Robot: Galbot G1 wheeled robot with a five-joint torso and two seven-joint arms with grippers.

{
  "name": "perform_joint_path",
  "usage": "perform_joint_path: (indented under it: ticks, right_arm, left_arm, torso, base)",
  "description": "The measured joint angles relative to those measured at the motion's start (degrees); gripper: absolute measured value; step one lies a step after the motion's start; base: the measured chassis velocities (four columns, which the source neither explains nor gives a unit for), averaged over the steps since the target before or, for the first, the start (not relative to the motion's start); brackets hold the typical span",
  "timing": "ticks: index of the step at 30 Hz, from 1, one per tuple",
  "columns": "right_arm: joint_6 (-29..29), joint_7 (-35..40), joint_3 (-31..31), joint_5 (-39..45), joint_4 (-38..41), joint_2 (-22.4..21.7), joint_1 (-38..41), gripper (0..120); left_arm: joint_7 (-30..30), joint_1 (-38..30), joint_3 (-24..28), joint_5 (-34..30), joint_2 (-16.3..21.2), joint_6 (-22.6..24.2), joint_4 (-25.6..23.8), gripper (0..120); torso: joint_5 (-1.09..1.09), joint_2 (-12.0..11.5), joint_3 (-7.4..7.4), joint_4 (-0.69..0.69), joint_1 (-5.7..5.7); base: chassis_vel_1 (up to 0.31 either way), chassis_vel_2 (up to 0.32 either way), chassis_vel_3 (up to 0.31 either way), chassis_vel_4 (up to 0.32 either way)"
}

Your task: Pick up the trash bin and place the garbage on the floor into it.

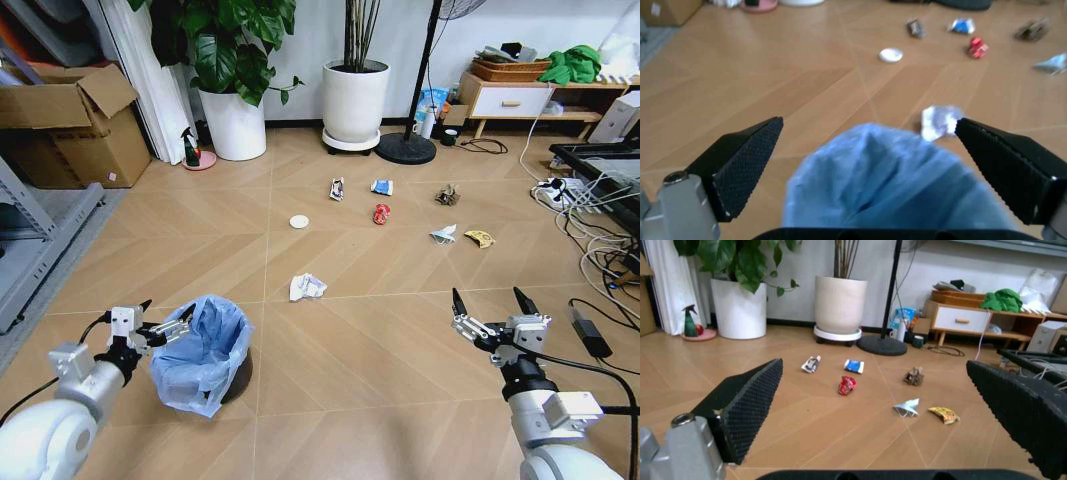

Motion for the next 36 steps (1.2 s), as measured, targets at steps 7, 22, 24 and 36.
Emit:
perform_joint_path:
  ticks: [7, 22, 24, 36]
  right_arm:
    - [-0.30, -0.22, 0.10, 0.24, -0.52, -0.26, -0.02, 100]
    - [-0.37, -0.51, 0.18, 2.08, -1.26, 0.18, -0.28, 100]
    - [-0.35, -0.52, 0.14, 2.07, -1.26, 0.19, -0.30, 100]
    - [-0.07, -0.48, 0.23, 2.18, -1.36, 0.40, -0.50, 100]
  left_arm:
    - [3.06, -4.82, 2.71, 1.19, 3.47, 3.52, 10.45, 100]
    - [5.84, -14.12, 10.05, 0.74, 4.51, 8.41, 22.08, 100]
    - [5.84, -14.61, 10.31, 0.69, 4.51, 8.76, 22.54, 100]
    - [7.54, -17.46, 11.77, 1.23, 6.50, 11.01, 26.80, 100]
  torso:
    - [0.00, 0.00, 0.00, 0.00, 0.00]
    - [0.00, 0.00, 0.00, 0.00, 0.00]
    - [0.00, 0.00, 0.00, 0.00, 0.00]
    - [0.01, 0.00, 0.00, 0.01, 0.00]
  base:
    - [0.000, 0.000, 0.000, 0.000]
    - [0.000, 0.000, 0.000, 0.000]
    - [0.000, 0.000, 0.000, 0.000]
    - [0.000, 0.000, 0.000, 0.000]
